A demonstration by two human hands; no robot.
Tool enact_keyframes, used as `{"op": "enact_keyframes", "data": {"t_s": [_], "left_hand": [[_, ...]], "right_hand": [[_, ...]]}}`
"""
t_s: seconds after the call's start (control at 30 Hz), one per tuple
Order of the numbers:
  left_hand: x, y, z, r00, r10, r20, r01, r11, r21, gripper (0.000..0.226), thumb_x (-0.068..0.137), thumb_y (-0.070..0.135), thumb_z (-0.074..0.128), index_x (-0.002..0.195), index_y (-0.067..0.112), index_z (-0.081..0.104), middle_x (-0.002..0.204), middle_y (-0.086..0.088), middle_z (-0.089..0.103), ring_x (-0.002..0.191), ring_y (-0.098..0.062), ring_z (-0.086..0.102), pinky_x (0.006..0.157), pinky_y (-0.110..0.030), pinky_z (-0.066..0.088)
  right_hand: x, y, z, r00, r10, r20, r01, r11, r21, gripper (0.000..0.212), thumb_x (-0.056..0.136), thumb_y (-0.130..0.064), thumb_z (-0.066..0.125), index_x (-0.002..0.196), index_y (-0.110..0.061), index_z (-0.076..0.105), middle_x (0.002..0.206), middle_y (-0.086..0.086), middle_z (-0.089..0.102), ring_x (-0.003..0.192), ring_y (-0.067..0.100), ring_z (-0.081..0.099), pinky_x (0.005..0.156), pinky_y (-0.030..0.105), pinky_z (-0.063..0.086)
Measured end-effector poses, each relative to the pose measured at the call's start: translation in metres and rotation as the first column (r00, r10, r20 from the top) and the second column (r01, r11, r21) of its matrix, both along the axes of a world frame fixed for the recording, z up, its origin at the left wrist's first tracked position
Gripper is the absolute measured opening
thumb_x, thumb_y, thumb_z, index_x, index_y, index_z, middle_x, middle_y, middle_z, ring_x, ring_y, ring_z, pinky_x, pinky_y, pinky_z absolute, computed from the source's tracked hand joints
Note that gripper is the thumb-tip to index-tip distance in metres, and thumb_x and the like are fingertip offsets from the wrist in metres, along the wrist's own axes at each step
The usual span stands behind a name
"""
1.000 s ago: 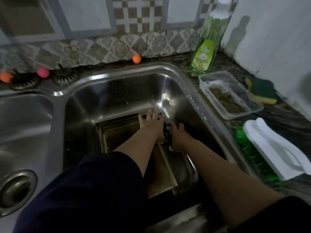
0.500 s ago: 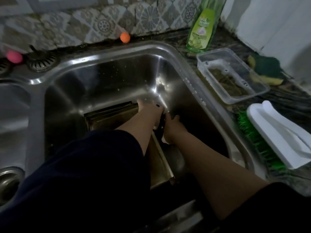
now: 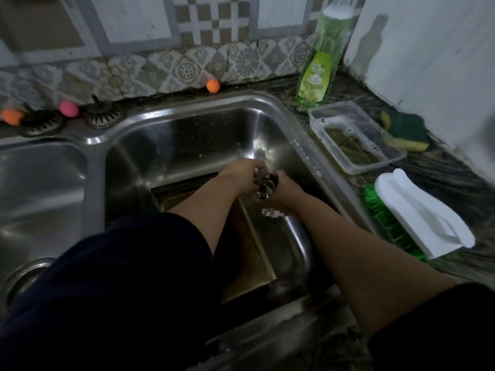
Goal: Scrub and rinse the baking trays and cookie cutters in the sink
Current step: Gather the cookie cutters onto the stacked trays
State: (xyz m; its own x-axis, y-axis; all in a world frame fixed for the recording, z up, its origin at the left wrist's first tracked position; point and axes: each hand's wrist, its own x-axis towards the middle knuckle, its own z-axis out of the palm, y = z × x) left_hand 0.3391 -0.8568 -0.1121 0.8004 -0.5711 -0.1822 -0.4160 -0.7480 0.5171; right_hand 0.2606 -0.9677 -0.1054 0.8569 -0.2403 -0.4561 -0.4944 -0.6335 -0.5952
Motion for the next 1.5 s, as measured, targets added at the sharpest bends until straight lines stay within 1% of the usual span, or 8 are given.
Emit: {"op": "enact_keyframes", "data": {"t_s": [0.13, 0.23, 0.5, 0.6, 0.7, 0.93, 1.27, 1.5], "left_hand": [[-0.011, 0.018, 0.016, 0.998, 0.058, 0.032, -0.056, 0.997, -0.048, 0.041, 0.078, 0.014, 0.071, 0.115, 0.028, 0.064, 0.106, -0.001, 0.065, 0.093, -0.017, 0.061, 0.080, -0.030, 0.051], [-0.023, 0.041, 0.030, 0.990, 0.108, 0.095, -0.103, 0.993, -0.056, 0.043, 0.078, 0.010, 0.068, 0.118, 0.026, 0.064, 0.109, -0.006, 0.067, 0.097, -0.022, 0.063, 0.085, -0.029, 0.049], [-0.050, 0.087, 0.012, 0.974, 0.224, -0.008, -0.222, 0.968, 0.121, 0.047, 0.083, 0.022, 0.062, 0.128, 0.033, 0.051, 0.129, -0.007, 0.051, 0.113, -0.028, 0.055, 0.098, -0.041, 0.045], [-0.057, 0.100, 0.000, 0.973, 0.232, -0.005, -0.221, 0.935, 0.278, 0.068, 0.085, 0.029, 0.062, 0.143, 0.040, 0.030, 0.140, -0.008, 0.039, 0.123, -0.031, 0.047, 0.103, -0.047, 0.040], [-0.064, 0.112, -0.007, 0.977, 0.210, 0.047, -0.212, 0.904, 0.371, 0.087, 0.084, 0.033, 0.063, 0.150, 0.044, 0.006, 0.153, -0.006, 0.027, 0.137, -0.032, 0.029, 0.110, -0.048, 0.027], [-0.070, 0.136, -0.021, 0.972, 0.224, -0.073, -0.193, 0.934, 0.300, 0.122, 0.075, 0.060, 0.067, 0.139, 0.042, -0.035, 0.160, -0.009, 0.013, 0.146, -0.030, 0.012, 0.115, -0.050, 0.016], [-0.072, 0.149, -0.031, 0.965, 0.237, -0.112, -0.205, 0.947, 0.247, 0.135, 0.065, 0.062, 0.075, 0.138, 0.042, -0.037, 0.161, 0.004, -0.001, 0.148, -0.025, 0.001, 0.117, -0.053, 0.009], [-0.071, 0.150, -0.034, 0.968, 0.232, -0.097, -0.203, 0.949, 0.241, 0.136, 0.063, 0.064, 0.075, 0.139, 0.039, -0.035, 0.161, 0.002, 0.005, 0.148, -0.023, 0.001, 0.117, -0.054, 0.009]], "right_hand": [[0.008, 0.007, 0.006, 0.996, 0.066, 0.063, -0.071, 0.995, 0.077, 0.070, 0.051, -0.035, 0.077, 0.114, -0.016, 0.054, 0.096, 0.003, 0.063, 0.089, 0.025, 0.064, 0.068, 0.033, 0.052], [0.014, 0.017, -0.002, 0.988, 0.089, 0.125, -0.103, 0.988, 0.115, 0.091, 0.035, -0.050, 0.074, 0.119, -0.022, 0.054, 0.105, 0.002, 0.065, 0.095, 0.022, 0.064, 0.077, 0.037, 0.055], [-0.007, 0.068, 0.007, 0.974, 0.228, -0.004, -0.228, 0.973, -0.024, 0.065, 0.073, -0.018, 0.076, 0.131, -0.019, 0.048, 0.114, 0.008, 0.061, 0.098, 0.023, 0.063, 0.077, 0.029, 0.053], [-0.008, 0.076, 0.001, 0.975, 0.223, 0.002, -0.223, 0.975, -0.015, 0.068, 0.075, -0.022, 0.075, 0.136, -0.028, 0.045, 0.127, 0.011, 0.053, 0.106, 0.028, 0.059, 0.090, 0.038, 0.053], [-0.004, 0.079, 0.001, 0.965, 0.261, 0.011, -0.261, 0.965, 0.024, 0.057, 0.083, -0.022, 0.071, 0.134, -0.029, 0.048, 0.122, 0.005, 0.059, 0.084, 0.016, 0.064, 0.070, 0.029, 0.057], [0.034, 0.059, 0.002, 0.977, 0.188, 0.102, -0.181, 0.981, -0.072, 0.043, 0.092, -0.024, 0.059, 0.135, -0.026, 0.051, 0.135, 0.003, 0.050, 0.104, 0.018, 0.056, 0.082, 0.027, 0.051], [0.078, 0.043, -0.048, 0.953, 0.299, -0.049, -0.298, 0.896, -0.329, 0.073, 0.087, 0.000, 0.053, 0.148, -0.031, 0.029, 0.157, 0.007, 0.015, 0.143, 0.031, 0.020, 0.115, 0.043, 0.027], [0.077, 0.041, -0.065, 0.959, 0.257, 0.117, -0.193, 0.899, -0.393, 0.048, 0.092, -0.002, 0.044, 0.136, -0.022, 0.043, 0.131, 0.014, 0.053, 0.119, 0.030, 0.052, 0.097, 0.041, 0.045]]}}
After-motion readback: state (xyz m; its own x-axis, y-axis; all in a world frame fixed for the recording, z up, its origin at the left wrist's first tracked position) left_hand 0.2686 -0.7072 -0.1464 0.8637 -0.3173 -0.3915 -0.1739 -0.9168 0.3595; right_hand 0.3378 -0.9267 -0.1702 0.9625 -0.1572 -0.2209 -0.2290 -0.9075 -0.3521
